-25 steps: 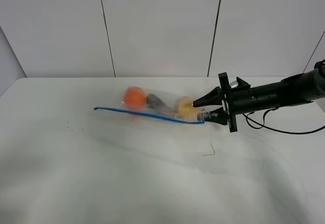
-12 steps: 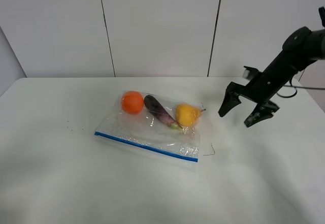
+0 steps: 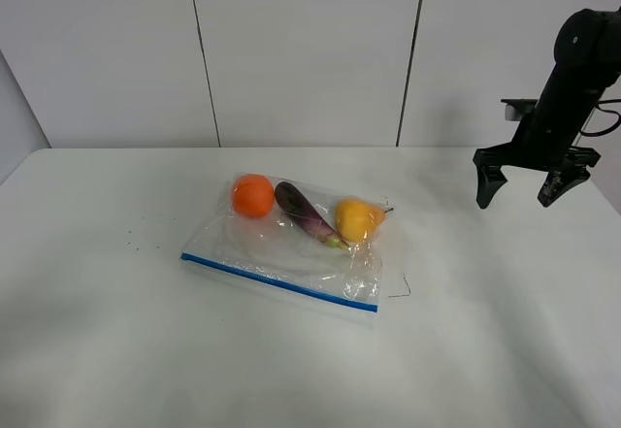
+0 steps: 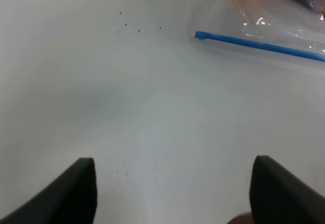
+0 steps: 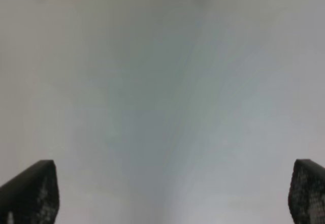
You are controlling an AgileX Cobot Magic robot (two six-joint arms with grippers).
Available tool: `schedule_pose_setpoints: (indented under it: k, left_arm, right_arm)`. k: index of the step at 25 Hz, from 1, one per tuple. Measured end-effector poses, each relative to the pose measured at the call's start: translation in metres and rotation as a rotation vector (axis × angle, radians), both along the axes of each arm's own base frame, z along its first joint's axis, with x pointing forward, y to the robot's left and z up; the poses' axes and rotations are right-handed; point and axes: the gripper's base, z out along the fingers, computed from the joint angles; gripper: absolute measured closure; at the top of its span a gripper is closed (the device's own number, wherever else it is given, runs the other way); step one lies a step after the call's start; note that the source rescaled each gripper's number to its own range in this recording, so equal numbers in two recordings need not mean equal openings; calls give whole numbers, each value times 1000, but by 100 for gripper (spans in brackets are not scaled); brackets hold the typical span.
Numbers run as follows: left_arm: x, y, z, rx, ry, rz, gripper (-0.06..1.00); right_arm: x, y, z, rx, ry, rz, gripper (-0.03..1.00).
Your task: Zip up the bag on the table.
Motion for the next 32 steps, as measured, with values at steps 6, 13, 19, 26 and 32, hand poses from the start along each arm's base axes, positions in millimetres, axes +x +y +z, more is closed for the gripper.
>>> schedule_pose_setpoints:
  k: [6, 13, 19, 26, 32]
  left_arm:
    - [0, 0, 0, 0, 0, 0, -6]
    - [0, 0, 0, 0, 0, 0, -6]
    - [0, 0, 0, 0, 0, 0, -6]
    - [0, 0, 0, 0, 0, 0, -6]
    - [0, 0, 0, 0, 0, 0, -6]
  right_arm:
    - [-41, 1, 19, -2, 15, 0, -3]
    - [-133, 3, 35, -1, 59, 0, -3]
    - [-215, 4, 47, -2, 4, 0, -3]
    - [-292, 6, 63, -11, -341, -8, -3]
    - [-343, 7, 62, -8, -616, -34, -3]
